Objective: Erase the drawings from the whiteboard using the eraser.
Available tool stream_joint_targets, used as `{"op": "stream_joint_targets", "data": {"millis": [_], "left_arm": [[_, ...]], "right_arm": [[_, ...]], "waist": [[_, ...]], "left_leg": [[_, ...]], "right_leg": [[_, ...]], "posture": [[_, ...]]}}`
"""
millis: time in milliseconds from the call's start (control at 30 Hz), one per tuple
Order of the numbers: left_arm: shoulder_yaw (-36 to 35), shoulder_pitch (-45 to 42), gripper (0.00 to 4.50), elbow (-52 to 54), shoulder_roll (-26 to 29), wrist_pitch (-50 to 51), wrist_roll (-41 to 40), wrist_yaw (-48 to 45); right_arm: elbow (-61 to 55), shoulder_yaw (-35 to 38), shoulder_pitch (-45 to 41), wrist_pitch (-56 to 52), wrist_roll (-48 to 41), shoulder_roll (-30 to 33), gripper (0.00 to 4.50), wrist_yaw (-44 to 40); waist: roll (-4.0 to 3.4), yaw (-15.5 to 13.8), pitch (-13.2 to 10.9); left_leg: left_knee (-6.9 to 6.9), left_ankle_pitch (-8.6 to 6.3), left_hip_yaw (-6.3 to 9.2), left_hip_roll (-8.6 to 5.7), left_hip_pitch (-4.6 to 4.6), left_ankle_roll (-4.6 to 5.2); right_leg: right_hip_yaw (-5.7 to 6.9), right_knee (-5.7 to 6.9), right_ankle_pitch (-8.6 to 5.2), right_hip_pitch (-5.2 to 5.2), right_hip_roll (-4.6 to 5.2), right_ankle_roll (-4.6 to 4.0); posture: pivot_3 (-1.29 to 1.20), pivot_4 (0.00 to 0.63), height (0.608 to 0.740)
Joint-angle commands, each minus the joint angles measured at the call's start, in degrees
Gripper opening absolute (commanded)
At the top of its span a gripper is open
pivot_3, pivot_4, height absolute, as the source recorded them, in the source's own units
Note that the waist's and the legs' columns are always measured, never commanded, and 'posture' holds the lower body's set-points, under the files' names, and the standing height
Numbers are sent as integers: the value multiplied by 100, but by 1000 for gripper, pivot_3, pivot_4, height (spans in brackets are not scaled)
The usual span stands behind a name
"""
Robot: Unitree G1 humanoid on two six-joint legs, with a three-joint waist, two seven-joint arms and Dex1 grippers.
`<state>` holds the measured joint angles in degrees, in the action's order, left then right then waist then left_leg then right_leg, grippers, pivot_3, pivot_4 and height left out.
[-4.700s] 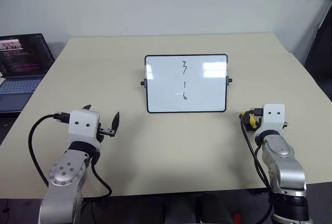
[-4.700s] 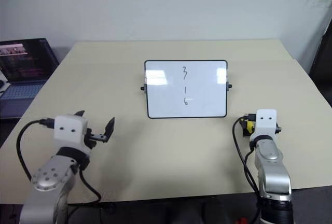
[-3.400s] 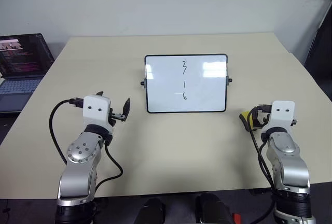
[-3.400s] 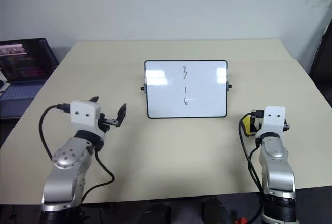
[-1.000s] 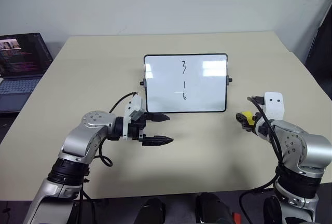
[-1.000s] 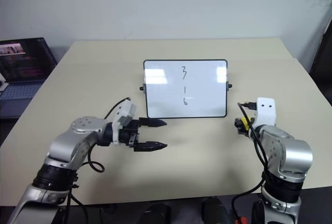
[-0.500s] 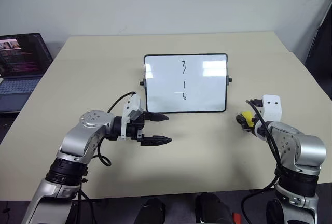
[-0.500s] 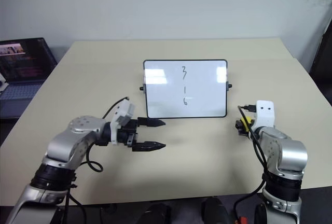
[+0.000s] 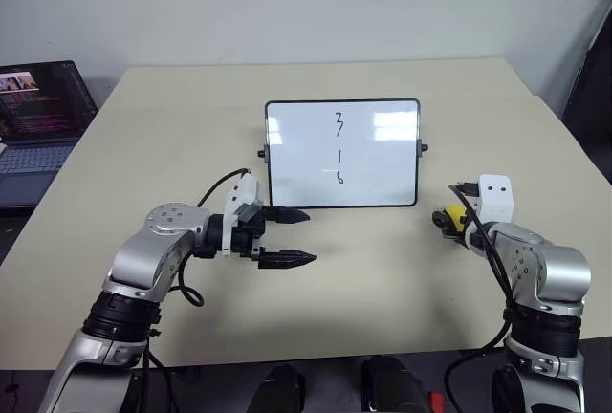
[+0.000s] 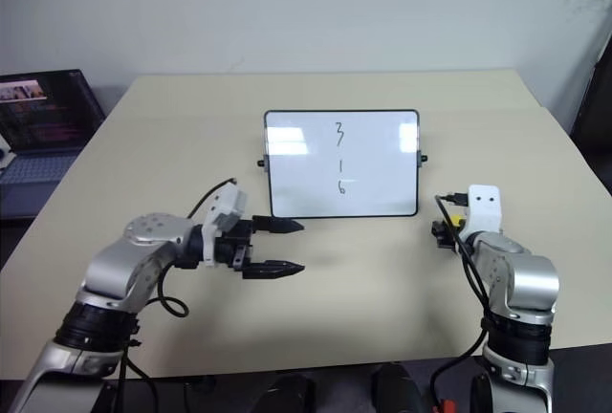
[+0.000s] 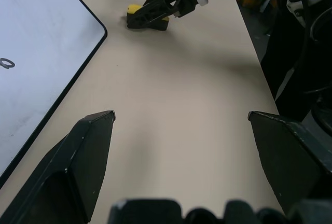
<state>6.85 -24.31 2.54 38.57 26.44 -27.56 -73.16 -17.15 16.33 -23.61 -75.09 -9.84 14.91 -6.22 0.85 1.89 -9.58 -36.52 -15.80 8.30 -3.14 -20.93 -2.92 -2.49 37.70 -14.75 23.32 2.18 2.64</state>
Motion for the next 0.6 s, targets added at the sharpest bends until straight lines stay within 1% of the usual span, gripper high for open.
{"op": "stream_joint_targets", "data": {"millis": [33, 367, 600], "left_arm": [[-134, -7, 4500, 67, 74, -110, -2, -42], [-107, -25, 4500, 5, 78, -178, 19, -80], [-89, -32, 4500, 10, 74, -181, 26, -100]], "right_arm": [[-94, 8, -110, 143, -44, 73, 4440, -22], [-156, 53, -144, 67, -112, 144, 4440, -36], [-121, 124, -58, 73, -297, 412, 4440, -359]], "waist": [[0, 0, 0], [0, 0, 0], [0, -1, 0]], "left_leg": [[0, 0, 0, 0, 0, 0], [0, 0, 0, 0, 0, 0], [0, 0, 0, 0, 0, 0]], "right_leg": [[0, 0, 0, 0, 0, 0], [0, 1, 0, 0, 0, 0], [0, 1, 0, 0, 0, 0]], "posture": [[0, 150, 740], [0, 150, 740], [0, 150, 740]]}}
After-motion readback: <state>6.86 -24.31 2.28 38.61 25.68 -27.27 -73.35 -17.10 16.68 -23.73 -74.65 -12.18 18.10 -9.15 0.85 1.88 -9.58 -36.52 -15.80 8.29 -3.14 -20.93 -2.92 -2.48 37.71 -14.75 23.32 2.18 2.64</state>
